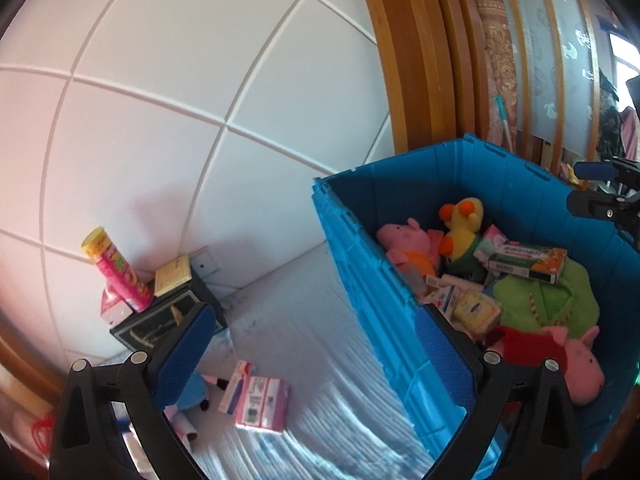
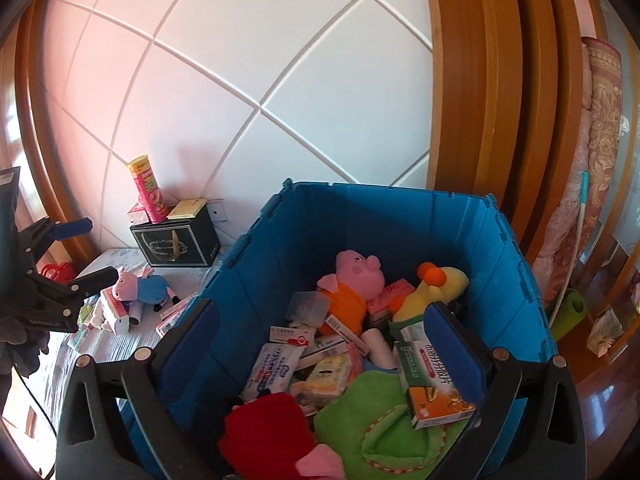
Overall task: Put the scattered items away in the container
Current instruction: 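Move both tools back toward the pink tissue packs on the bed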
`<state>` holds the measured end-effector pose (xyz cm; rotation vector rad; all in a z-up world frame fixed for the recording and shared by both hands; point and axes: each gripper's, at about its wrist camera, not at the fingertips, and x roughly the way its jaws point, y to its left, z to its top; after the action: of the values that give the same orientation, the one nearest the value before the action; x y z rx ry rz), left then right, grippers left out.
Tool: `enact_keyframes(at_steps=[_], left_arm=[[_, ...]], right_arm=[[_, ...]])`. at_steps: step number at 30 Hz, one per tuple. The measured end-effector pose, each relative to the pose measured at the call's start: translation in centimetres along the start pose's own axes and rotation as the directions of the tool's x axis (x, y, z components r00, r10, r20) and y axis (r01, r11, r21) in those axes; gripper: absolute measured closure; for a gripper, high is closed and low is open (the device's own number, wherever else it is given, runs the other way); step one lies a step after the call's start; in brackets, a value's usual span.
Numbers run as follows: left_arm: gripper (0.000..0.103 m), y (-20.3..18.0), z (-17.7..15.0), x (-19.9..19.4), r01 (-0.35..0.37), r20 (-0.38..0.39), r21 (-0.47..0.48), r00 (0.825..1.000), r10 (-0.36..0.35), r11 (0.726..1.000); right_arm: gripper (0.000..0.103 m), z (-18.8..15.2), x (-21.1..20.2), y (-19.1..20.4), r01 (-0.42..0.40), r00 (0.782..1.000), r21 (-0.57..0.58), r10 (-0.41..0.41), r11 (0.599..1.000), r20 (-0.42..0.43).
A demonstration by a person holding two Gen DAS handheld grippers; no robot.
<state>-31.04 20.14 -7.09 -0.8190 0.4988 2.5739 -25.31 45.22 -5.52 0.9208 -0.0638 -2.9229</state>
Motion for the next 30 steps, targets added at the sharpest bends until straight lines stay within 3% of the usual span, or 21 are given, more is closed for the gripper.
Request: enact_keyframes(at_steps=[9,16,24,30], left_arm=[[0.002,11.4,-8.5,-1.7,-0.060,-0.075,-0.102,0.996,0.052,0.993],[0.002,19.2,-15.5,-0.7,-0.108,-0.175,-0.174,0.982,0.077,0.979],[0.002,26.4,-22.4,4.3,-0.170,-0.285,-0.334,0.956,0.072,0.927],[0.002,28.6,-26.0,10.3,-0.196,-0.353,-0.387,0.934,0.051,0.901]], right_arm=[[0.000,-0.4,1.7,12.1,-0.086,0.996,-0.090,0.087,0.992,0.003],[0.000,-1.1,5.2,21.8,-0.138,0.988,-0.145,0.127,0.980,-0.086],[0.000,-6.2,13.7,28.7,-0.117,0.972,-0.127,0.087,0.985,-0.218],[0.000,-9.9,20.8,30.4,-0.048,0.958,-0.103,0.016,0.994,-0.287]])
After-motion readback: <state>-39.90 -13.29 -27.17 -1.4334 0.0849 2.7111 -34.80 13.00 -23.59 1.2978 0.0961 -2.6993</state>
